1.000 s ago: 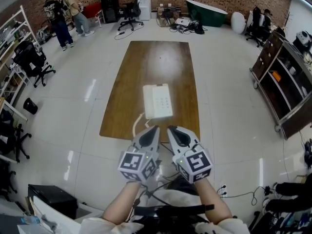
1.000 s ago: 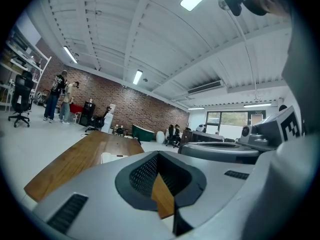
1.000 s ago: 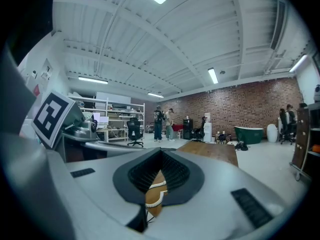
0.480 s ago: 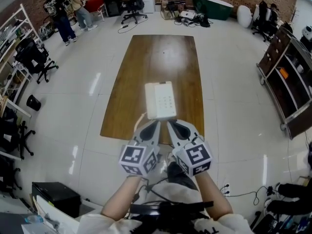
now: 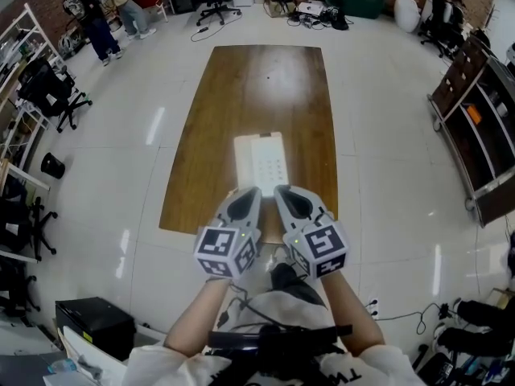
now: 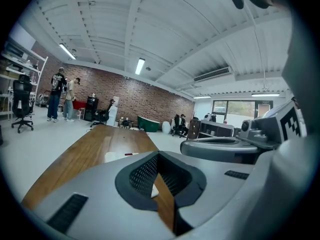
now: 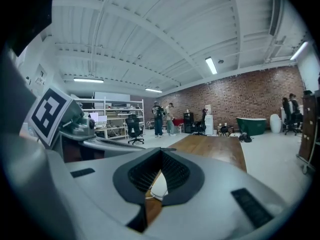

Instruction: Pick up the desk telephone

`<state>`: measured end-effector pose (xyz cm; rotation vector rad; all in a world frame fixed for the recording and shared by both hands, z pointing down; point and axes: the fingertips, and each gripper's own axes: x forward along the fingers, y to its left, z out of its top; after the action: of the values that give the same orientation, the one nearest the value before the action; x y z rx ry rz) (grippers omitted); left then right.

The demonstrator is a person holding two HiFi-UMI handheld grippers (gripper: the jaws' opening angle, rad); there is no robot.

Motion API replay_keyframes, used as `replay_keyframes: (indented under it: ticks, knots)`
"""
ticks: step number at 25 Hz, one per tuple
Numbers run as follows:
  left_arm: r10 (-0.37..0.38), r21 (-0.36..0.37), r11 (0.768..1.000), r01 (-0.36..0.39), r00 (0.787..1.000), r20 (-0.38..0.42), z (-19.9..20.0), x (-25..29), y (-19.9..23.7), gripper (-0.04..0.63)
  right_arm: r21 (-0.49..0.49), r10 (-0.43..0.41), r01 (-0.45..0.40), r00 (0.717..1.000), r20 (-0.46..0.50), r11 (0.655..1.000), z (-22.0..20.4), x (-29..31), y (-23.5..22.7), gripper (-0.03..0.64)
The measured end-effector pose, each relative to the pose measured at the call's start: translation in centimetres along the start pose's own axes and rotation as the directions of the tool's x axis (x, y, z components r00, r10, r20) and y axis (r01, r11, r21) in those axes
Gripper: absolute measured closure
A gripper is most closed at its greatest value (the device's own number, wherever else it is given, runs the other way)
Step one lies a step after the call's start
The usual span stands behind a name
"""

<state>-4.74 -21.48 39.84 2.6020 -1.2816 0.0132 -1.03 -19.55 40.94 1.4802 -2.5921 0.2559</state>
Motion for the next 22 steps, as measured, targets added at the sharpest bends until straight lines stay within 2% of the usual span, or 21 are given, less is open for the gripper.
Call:
replay_keyframes:
  ticks: [4, 6, 7, 8, 10, 11, 12, 13, 14, 18, 19, 20, 22]
  knots:
    - [0.011, -0.006, 1.0, -0.012, 0.999, -0.045, -1.3, 2.3, 1.0, 0.594, 0.016, 0.011, -0.01, 0.999, -0.031, 1.0, -1.1, 1.6, -1.8, 0.617]
    - [0.017, -0.006, 1.0, -0.018, 0.997, -0.07, -2.1, 3.4, 1.5, 0.528, 0.029, 0.018, -0.016, 0.999, -0.043, 0.999, -1.7, 2.6, -2.7, 0.615]
    - [0.024, -0.005, 1.0, -0.024, 0.996, -0.082, -2.4, 3.8, 1.9, 0.52, 0.035, 0.022, -0.021, 0.998, -0.051, 0.999, -2.0, 3.1, -3.0, 0.6]
    - [0.033, -0.003, 0.999, -0.034, 0.995, -0.092, -2.7, 4.2, 2.3, 0.52, 0.04, 0.028, -0.025, 0.998, -0.061, 0.999, -2.3, 3.6, -3.2, 0.553]
    - [0.056, -0.004, 0.998, -0.056, 0.993, -0.108, -3.3, 4.8, 3.3, 0.52, 0.044, 0.037, -0.034, 0.996, -0.082, 0.998, -3.0, 4.6, -3.7, 0.545]
    - [0.063, -0.011, 0.998, -0.064, 0.991, -0.118, -3.7, 5.1, 3.8, 0.506, 0.047, 0.042, -0.038, 0.995, -0.093, 0.998, -3.3, 5.0, -4.0, 0.545]
    - [0.066, -0.021, 0.997, -0.07, 0.989, -0.133, -4.1, 5.4, 4.3, 0.445, 0.052, 0.047, -0.042, 0.993, -0.105, 0.998, -3.7, 5.5, -4.2, 0.539]
    - [0.07, -0.034, 0.997, -0.076, 0.986, -0.151, -4.7, 5.7, 4.8, 0.397, 0.06, 0.052, -0.045, 0.992, -0.118, 0.997, -4.1, 5.9, -4.4, 0.494]
    - [0.076, -0.043, 0.996, -0.084, 0.983, -0.166, -5.2, 6.0, 5.4, 0.385, 0.066, 0.055, -0.047, 0.99, -0.131, 0.997, -4.4, 6.3, -4.7, 0.474]
    - [0.118, -0.06, 0.989, -0.133, 0.97, -0.211, -6.9, 6.9, 7.7, 0.38, 0.083, 0.049, -0.035, 0.984, -0.173, 0.996, -5.9, 7.6, -5.9, 0.474]
    - [0.122, -0.069, 0.988, -0.14, 0.967, -0.223, -7.4, 7.2, 8.2, 0.346, 0.091, 0.05, -0.034, 0.981, -0.186, 0.995, -6.3, 7.9, -6.3, 0.464]
    - [0.124, -0.08, 0.986, -0.147, 0.963, -0.238, -7.9, 7.5, 8.6, 0.317, 0.102, 0.054, -0.034, 0.978, -0.2, 0.994, -6.8, 8.1, -6.7, 0.422]
    - [0.135, -0.097, 0.981, -0.166, 0.955, -0.265, -9.0, 7.9, 9.6, 0.314, 0.123, 0.061, -0.035, 0.973, -0.223, 0.992, -7.6, 8.6, -7.3, 0.403]
